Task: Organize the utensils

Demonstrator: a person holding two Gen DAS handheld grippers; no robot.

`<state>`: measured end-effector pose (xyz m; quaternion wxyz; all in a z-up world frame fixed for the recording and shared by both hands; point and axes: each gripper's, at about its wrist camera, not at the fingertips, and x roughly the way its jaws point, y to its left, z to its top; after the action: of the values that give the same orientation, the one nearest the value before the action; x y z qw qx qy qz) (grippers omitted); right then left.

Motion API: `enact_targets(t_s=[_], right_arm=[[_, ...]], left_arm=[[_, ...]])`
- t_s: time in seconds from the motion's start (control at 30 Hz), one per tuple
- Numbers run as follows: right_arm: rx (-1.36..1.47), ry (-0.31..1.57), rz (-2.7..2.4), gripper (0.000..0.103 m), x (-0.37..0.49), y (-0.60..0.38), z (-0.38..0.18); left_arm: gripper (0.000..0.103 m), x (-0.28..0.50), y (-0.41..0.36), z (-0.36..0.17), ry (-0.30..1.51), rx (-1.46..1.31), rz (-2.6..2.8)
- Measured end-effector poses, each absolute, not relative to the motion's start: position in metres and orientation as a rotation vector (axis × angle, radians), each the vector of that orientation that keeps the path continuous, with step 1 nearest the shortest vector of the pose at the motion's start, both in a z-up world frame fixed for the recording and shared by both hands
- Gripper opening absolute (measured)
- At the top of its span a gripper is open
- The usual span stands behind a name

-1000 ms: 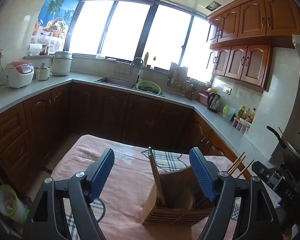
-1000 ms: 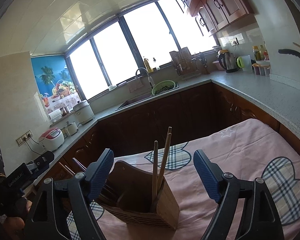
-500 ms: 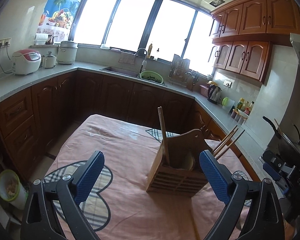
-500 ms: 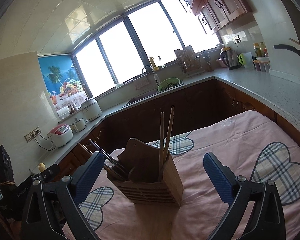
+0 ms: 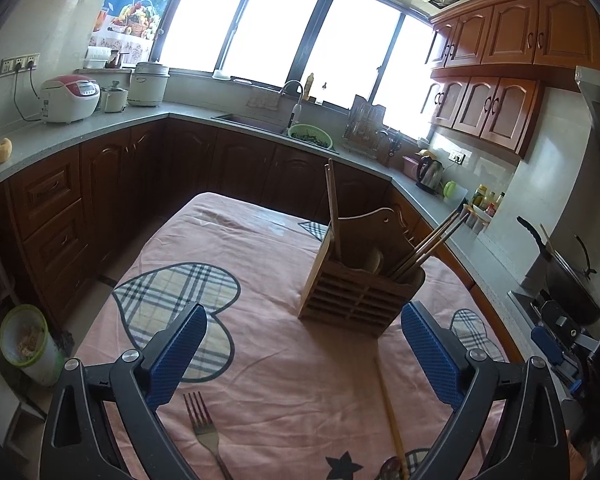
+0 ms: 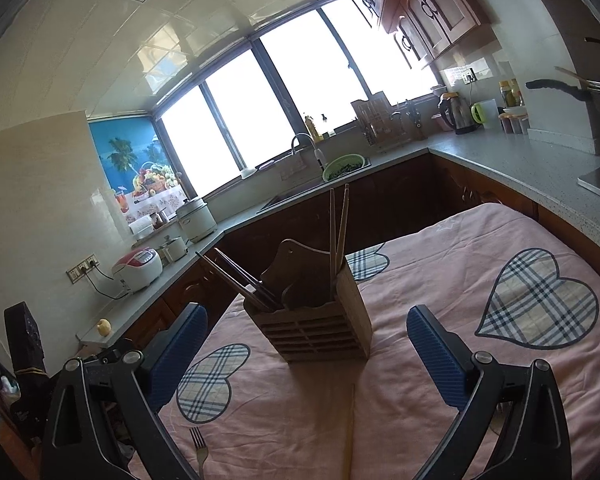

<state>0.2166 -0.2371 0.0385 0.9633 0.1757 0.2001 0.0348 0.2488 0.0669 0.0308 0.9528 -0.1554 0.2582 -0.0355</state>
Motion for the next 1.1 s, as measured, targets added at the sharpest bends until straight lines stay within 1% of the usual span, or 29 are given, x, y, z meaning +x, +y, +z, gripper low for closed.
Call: enact_targets(t_s=[0.23, 0.5, 0.63, 0.77, 0.83, 0.93, 1.1], right_arm=[[0.348, 0.410, 0.070, 0.101, 0.184, -0.230, 0.024], [0.308, 0.422, 0.086, 0.101, 0.155, -0.218, 0.012], [0.273, 0.398, 0.087, 0.101, 0.138, -0.211, 0.018], [0.175, 0.343, 0.086, 0.101, 0.118, -0.197, 0.035], [0.110, 0.305, 0.082, 0.103, 0.106, -0.188, 0.042], [0.033, 0.271, 0.081, 0.103, 0.089, -0.177, 0.043], [-0.016, 0.288, 0.065, 0.103, 0.073, -0.171, 0.027]], left_arm=[[0.102, 0.205, 0.063, 0.028, 0.544, -0.300, -0.053], [0.102, 0.163, 0.056, 0.032, 0.539, -0.227, -0.029], [0.102, 0.142, 0.050, 0.039, 0.496, -0.167, -0.046], [0.102, 0.110, 0.044, 0.049, 0.408, -0.122, -0.032], [0.102, 0.095, 0.040, 0.050, 0.376, -0.094, -0.020], [0.102, 0.077, 0.038, 0.040, 0.356, -0.072, -0.002], [0.102, 0.067, 0.036, 0.018, 0.399, -0.062, 0.011]])
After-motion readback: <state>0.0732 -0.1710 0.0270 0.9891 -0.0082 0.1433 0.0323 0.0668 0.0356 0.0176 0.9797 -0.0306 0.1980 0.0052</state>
